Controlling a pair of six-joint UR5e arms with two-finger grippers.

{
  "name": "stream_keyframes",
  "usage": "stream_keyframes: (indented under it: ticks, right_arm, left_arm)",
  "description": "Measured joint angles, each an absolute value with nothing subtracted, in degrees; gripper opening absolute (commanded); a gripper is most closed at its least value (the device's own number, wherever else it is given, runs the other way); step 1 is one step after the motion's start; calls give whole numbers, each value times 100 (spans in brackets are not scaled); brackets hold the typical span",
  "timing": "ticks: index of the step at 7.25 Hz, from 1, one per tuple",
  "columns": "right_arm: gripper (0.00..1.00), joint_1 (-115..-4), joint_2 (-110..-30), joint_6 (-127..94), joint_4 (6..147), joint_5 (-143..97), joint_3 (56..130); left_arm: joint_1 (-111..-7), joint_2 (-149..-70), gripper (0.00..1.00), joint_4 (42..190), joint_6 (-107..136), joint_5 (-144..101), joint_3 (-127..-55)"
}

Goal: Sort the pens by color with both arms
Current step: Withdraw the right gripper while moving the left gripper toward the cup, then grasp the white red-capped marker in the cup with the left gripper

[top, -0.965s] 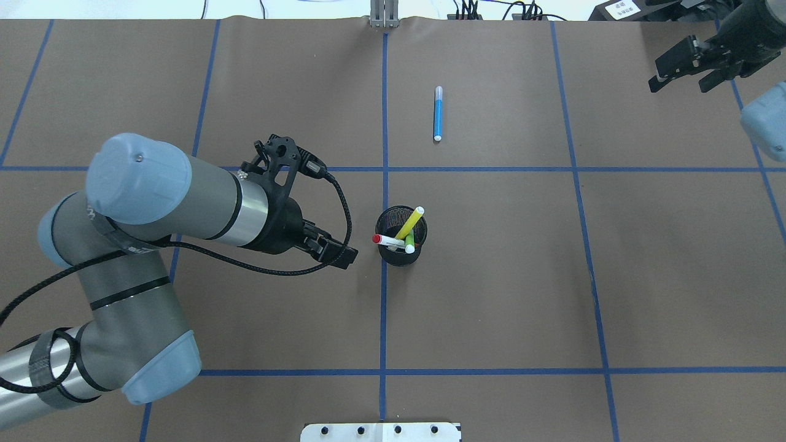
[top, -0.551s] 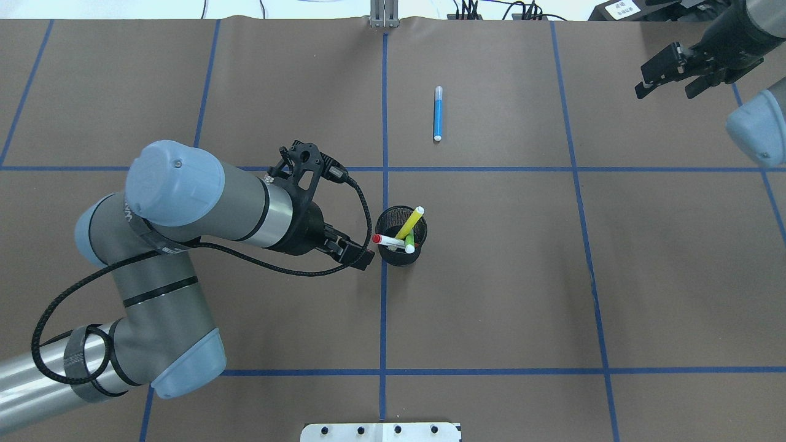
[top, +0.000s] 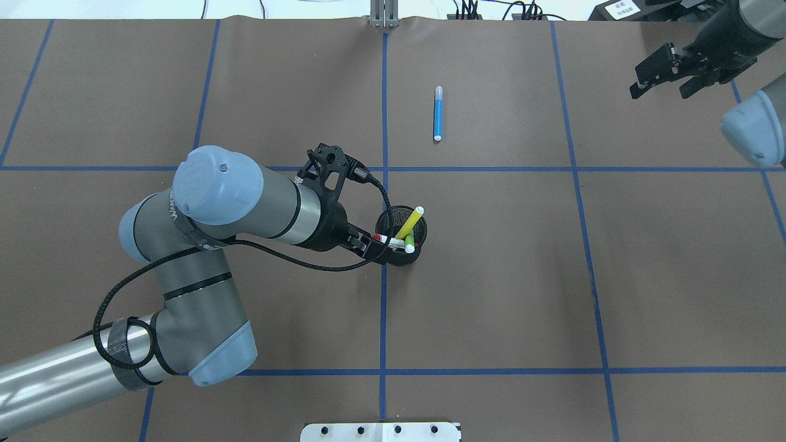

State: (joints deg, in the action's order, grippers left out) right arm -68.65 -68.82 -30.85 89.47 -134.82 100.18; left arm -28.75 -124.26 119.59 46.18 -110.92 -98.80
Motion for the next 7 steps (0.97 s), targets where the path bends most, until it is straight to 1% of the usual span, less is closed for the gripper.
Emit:
stream_keyframes:
  ticks: [3,5,7]
  right_arm:
    - [100,-6855,-6882,-3085,8947,-13485,10011]
    - [100,-6828,-6882,-3085,8947,-13477,10011]
    - [100,-6782,-6882,-3083,8947,-13460,9989]
  left_arm:
    - [-2825,-12534,78,12012,4643,-11033,-9732]
    - [-2822,-12581,72,12014,4641,-11030,-9652]
    - [-2821,-12653,64,12015,4640,-11026,-9546]
